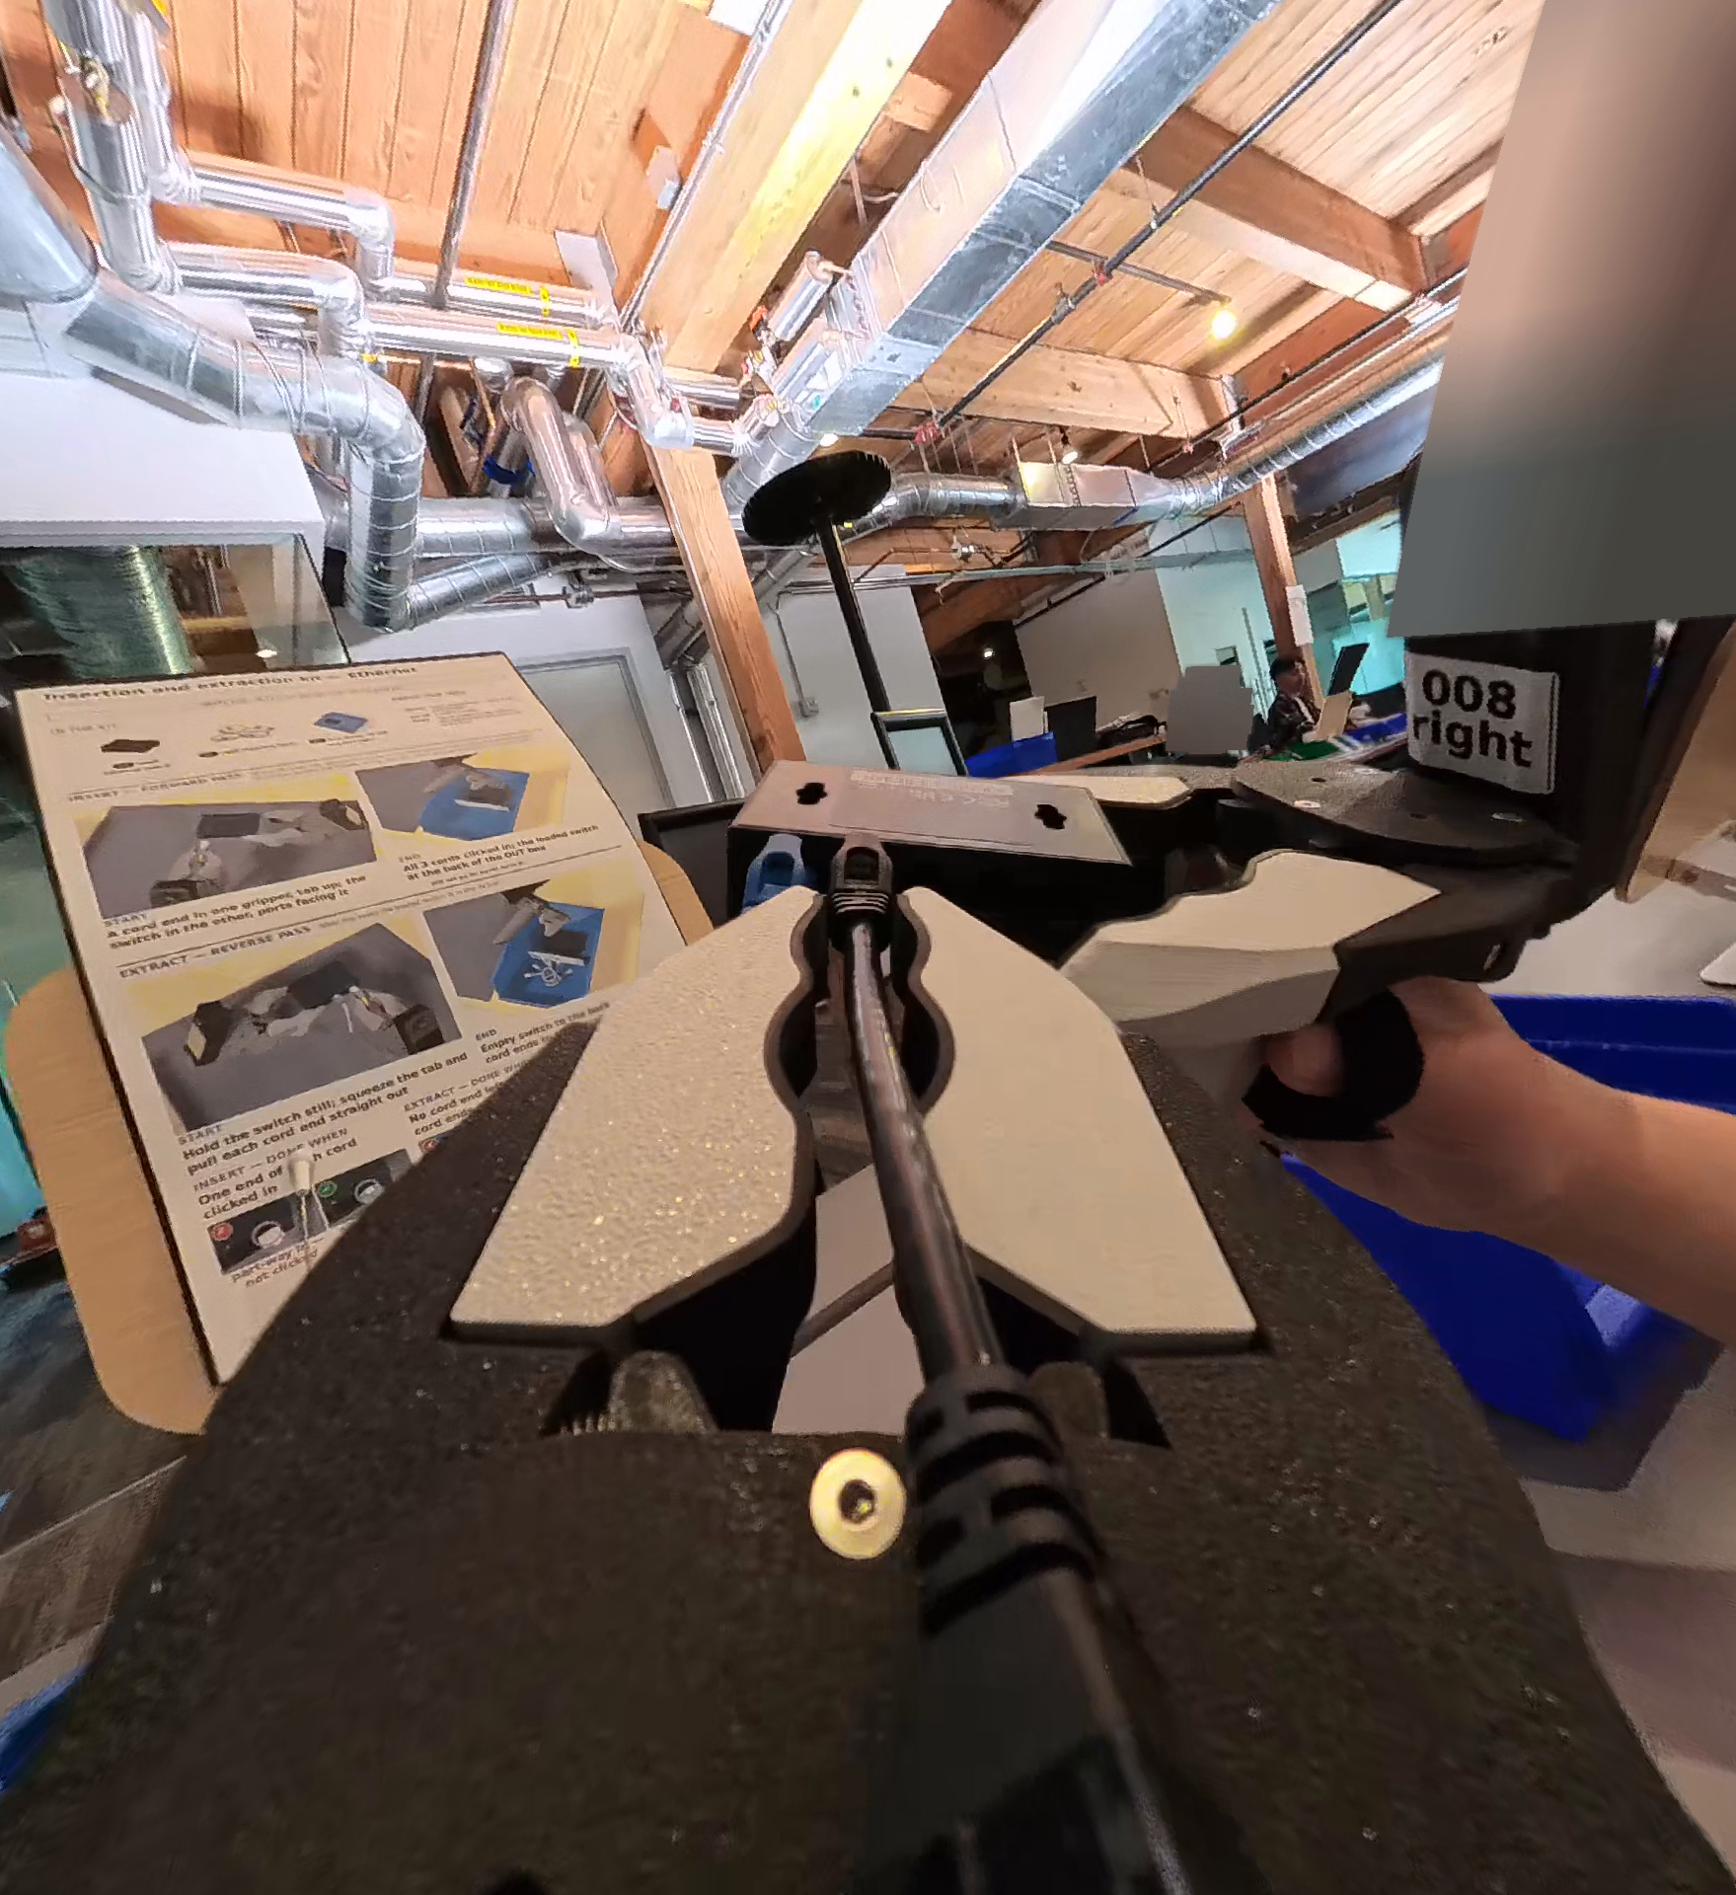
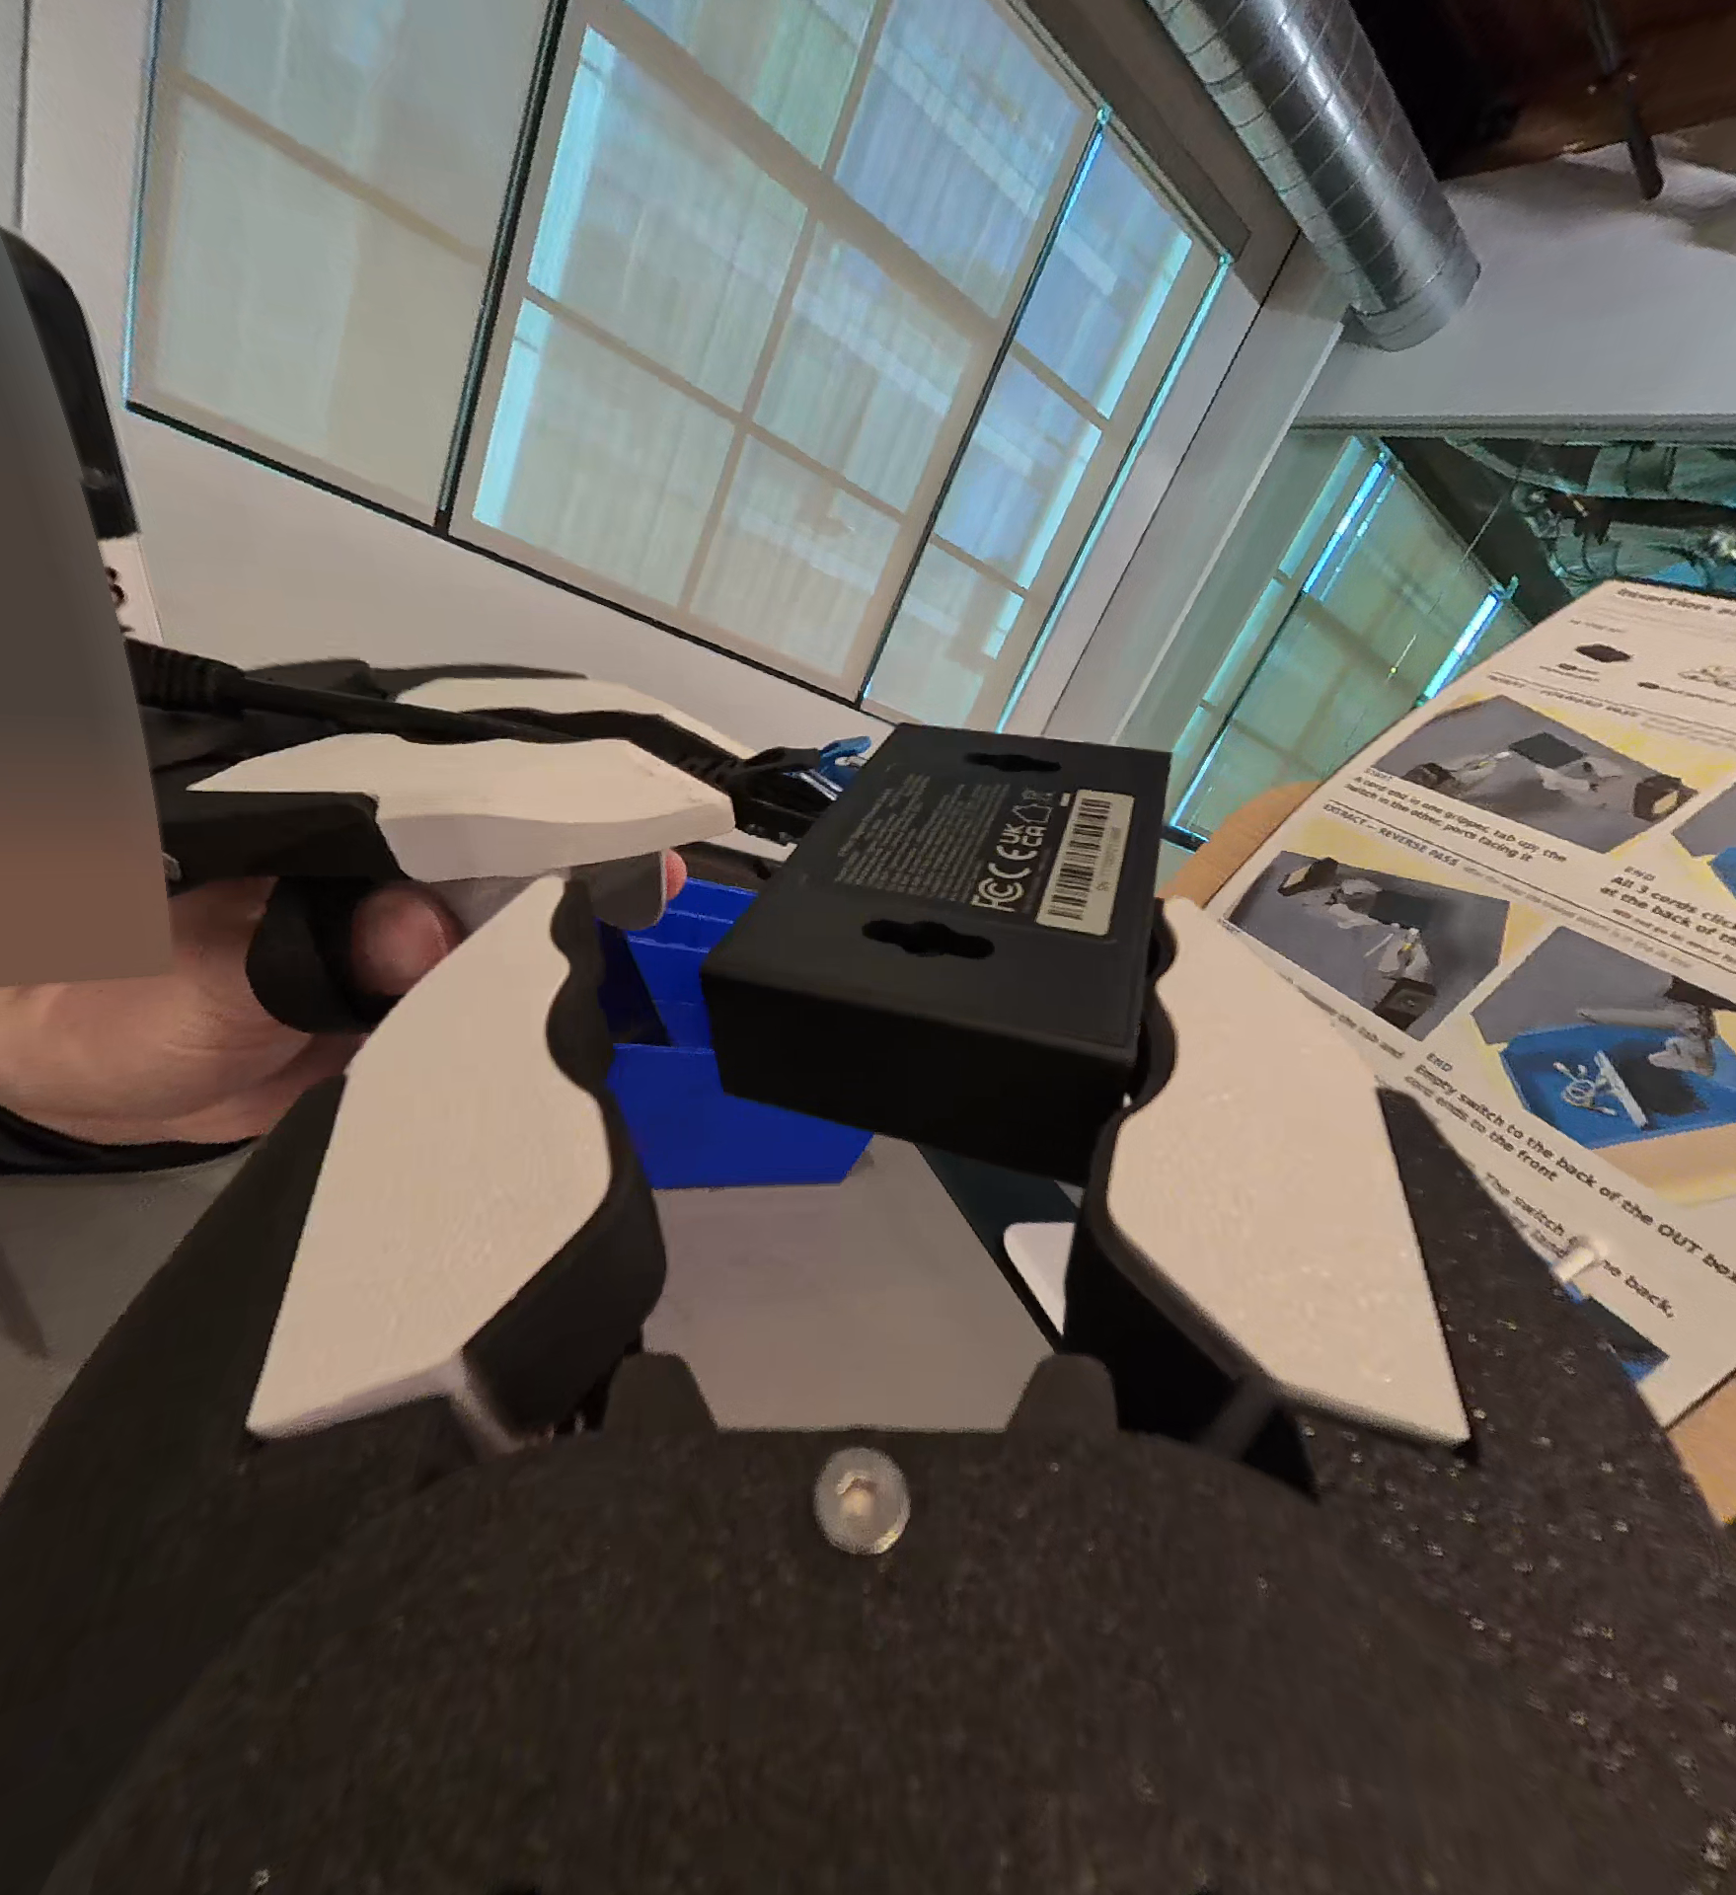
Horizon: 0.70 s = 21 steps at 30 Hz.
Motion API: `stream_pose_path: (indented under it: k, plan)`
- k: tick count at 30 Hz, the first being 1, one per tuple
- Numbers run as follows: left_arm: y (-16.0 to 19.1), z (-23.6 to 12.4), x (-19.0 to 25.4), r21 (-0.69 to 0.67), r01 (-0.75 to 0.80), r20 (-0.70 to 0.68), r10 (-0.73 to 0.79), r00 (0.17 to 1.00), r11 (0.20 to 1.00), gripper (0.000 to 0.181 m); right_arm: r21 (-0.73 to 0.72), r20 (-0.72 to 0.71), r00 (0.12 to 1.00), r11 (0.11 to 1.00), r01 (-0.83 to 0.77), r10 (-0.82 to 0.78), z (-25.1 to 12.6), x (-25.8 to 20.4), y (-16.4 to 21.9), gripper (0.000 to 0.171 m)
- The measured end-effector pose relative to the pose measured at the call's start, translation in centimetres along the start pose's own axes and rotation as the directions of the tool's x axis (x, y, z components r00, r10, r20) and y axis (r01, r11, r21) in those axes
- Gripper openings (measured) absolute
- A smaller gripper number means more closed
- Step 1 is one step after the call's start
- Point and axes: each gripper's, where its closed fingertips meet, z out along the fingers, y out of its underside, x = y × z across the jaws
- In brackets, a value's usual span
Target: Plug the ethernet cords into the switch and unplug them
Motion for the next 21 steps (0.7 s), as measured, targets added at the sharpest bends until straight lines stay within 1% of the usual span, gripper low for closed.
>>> stream_pose_path:
  k: [2,6,9,12,15,18,21]
  plan:
    - [-0.1,0.0,0.0,-0.001,0.008,-0.010,-0.008,1.000,1.000,0.011,0.020,-0.001,1.000,1.000,-0.005,0.005,0.0,0.0,-0.5,0.100]
    - [-0.4,0.0,0.2,0.010,0.026,-0.037,-0.026,0.999,1.000,0.011,0.081,-0.033,0.998,0.995,0.051,-0.048,-0.2,-0.2,-1.1,0.100]
    - [-0.5,0.0,0.4,0.028,0.041,-0.067,-0.039,0.997,0.999,0.011,0.125,-0.039,0.997,0.990,0.064,-0.059,-0.5,-0.4,-1.7,0.102]
    - [-0.6,-0.1,0.2,0.040,0.043,-0.075,-0.040,0.996,0.998,0.011,0.092,-0.007,0.998,0.994,0.062,-0.062,-0.3,-0.8,-1.5,0.109]
    - [-0.8,-0.2,0.2,0.054,0.048,-0.085,-0.044,0.995,0.997,0.011,0.090,0.010,0.996,0.992,0.086,-0.087,-0.4,-1.2,-1.7,0.115]
    - [-1.0,-0.2,0.7,0.061,0.011,-0.097,-0.005,0.995,0.998,0.011,0.087,-0.008,0.991,0.987,0.134,-0.134,-0.5,-1.2,-1.8,0.114]
    - [-1.0,-0.2,0.8,0.062,0.004,-0.095,0.002,0.995,0.998,0.011,0.080,0.000,0.992,0.989,0.126,-0.127,-0.5,-1.2,-1.8,0.114]
